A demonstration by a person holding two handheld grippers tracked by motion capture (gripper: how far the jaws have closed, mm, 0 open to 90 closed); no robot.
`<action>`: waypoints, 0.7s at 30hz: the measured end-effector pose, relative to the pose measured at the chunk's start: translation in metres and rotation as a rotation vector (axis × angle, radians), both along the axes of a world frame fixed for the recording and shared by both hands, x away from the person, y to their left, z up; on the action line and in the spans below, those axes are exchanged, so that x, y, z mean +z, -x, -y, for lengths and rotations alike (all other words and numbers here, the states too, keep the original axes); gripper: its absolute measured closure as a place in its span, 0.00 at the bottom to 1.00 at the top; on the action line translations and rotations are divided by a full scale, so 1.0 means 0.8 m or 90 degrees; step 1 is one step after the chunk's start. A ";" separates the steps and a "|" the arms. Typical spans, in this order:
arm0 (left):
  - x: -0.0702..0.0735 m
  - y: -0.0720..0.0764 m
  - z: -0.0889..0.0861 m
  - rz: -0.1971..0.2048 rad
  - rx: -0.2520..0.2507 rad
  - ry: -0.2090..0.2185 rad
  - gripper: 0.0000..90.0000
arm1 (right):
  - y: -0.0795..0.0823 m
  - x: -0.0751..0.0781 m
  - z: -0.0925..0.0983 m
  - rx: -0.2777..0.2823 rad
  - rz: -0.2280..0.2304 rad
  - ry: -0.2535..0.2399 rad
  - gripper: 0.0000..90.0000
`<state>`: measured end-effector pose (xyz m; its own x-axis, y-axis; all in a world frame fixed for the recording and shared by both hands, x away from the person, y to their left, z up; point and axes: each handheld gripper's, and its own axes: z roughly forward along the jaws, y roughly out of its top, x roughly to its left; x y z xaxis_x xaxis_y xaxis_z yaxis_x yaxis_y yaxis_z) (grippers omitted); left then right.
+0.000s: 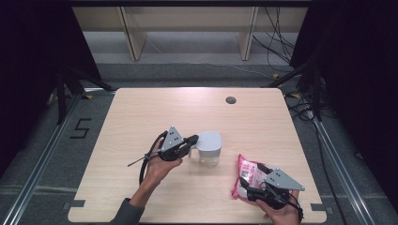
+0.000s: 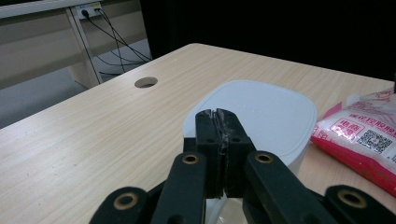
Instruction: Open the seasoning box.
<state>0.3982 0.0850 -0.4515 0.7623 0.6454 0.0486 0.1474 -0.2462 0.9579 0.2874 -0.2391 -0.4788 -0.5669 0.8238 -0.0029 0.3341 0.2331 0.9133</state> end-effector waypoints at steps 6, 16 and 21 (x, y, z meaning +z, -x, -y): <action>0.000 0.001 -0.004 -0.003 0.001 -0.002 0.97 | -0.027 0.003 -0.033 0.049 -0.006 0.001 0.21; -0.001 0.001 -0.004 0.002 0.000 -0.002 0.97 | -0.074 0.010 -0.051 0.053 -0.018 0.018 0.66; -0.001 0.001 -0.004 0.000 0.000 0.002 0.97 | -0.084 0.012 -0.054 0.065 -0.008 0.009 0.80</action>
<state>0.3976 0.0886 -0.4523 0.7619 0.6460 0.0470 0.1468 -0.2429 0.9589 0.3549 -0.1961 -0.4693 -0.6474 0.7621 -0.0059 0.3202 0.2790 0.9053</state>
